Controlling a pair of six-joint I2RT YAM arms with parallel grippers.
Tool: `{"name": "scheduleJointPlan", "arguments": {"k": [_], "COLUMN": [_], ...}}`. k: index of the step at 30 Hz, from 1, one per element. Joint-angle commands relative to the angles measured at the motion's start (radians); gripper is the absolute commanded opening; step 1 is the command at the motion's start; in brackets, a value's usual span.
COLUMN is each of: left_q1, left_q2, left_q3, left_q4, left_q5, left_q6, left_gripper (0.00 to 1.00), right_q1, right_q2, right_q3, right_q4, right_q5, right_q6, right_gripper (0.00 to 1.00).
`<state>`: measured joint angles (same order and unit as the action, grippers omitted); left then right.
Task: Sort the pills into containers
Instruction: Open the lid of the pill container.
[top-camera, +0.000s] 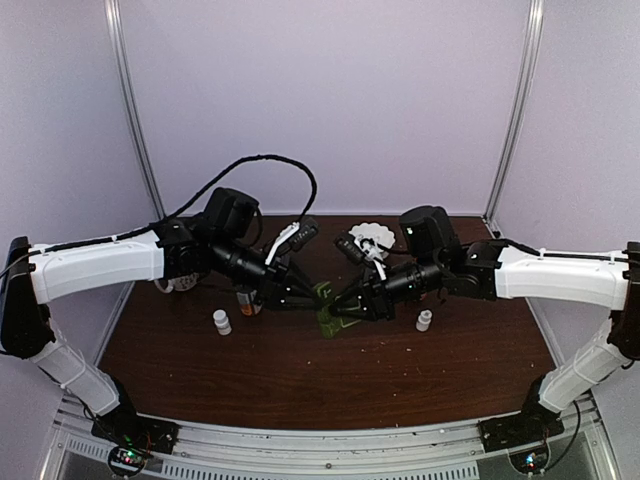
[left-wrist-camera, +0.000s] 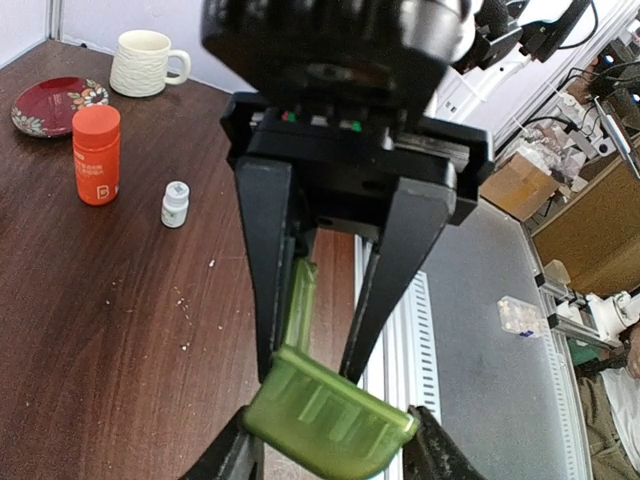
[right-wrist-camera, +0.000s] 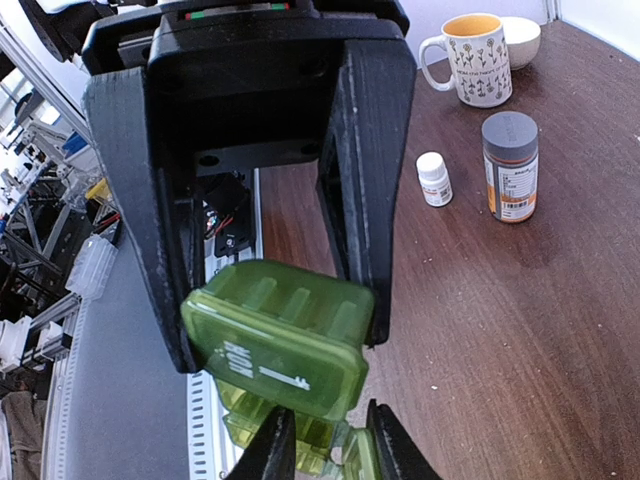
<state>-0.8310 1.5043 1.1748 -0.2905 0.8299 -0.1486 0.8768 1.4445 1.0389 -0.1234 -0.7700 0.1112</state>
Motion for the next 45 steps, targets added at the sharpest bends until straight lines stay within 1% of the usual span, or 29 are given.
{"name": "scheduleJointPlan", "arguments": {"k": [1,5,8,13,17,19,21,30,34,35,36,39,41,45], "left_q1": [0.006,0.006,0.006,0.008,0.023,0.035,0.051,0.084,0.084,0.084,0.084,0.084,0.084,0.084], "left_q2": [-0.018,-0.02,-0.024,-0.052,-0.083,-0.112,-0.137,-0.214,-0.211,-0.204,-0.194,-0.145,-0.111,-0.059], "left_q3": [0.026,0.012,-0.001,-0.06,-0.112,-0.153,-0.2,-0.33,-0.368,-0.371,-0.37,-0.344,-0.332,-0.338], "left_q4": [0.057,0.083,0.108,0.21,0.302,0.388,0.475,0.729,0.871,0.896,0.918,0.951,1.016,1.178], "left_q5": [-0.007,-0.011,-0.01,0.01,0.033,0.048,0.063,0.075,0.129,0.145,0.16,0.221,0.25,0.276], "left_q6": [-0.011,-0.027,-0.04,-0.073,-0.109,-0.142,-0.18,-0.295,-0.347,-0.357,-0.37,-0.406,-0.456,-0.578], "left_gripper": [0.28,0.3,0.38,0.62,0.9,0.95,0.97,0.98,0.98,0.96,0.92,0.73,0.64,0.6], "right_q1": [0.007,0.008,0.008,0.009,0.007,0.007,0.007,0.005,0.005,0.005,0.005,0.007,0.008,0.011], "right_q2": [0.015,0.022,0.025,0.027,0.019,0.014,0.011,-0.021,-0.033,-0.036,-0.037,-0.036,-0.035,-0.034], "right_q3": [0.033,0.031,0.028,0.023,0.01,0.002,-0.002,-0.033,-0.043,-0.046,-0.048,-0.048,-0.048,-0.043], "right_q4": [0.029,0.053,0.059,0.068,0.105,0.12,0.147,0.244,0.277,0.288,0.298,0.318,0.331,0.354], "right_q5": [0.02,0.021,0.021,0.023,0.007,-0.001,-0.008,-0.071,-0.101,-0.111,-0.119,-0.146,-0.156,-0.173], "right_q6": [0.022,0.044,0.05,0.057,0.076,0.09,0.096,0.127,0.137,0.142,0.148,0.154,0.156,0.155], "right_gripper": [0.22,0.12,0.08,0.01,0.0,0.01,0.0,0.01,0.01,0.01,0.01,0.02,0.03,0.03]}}
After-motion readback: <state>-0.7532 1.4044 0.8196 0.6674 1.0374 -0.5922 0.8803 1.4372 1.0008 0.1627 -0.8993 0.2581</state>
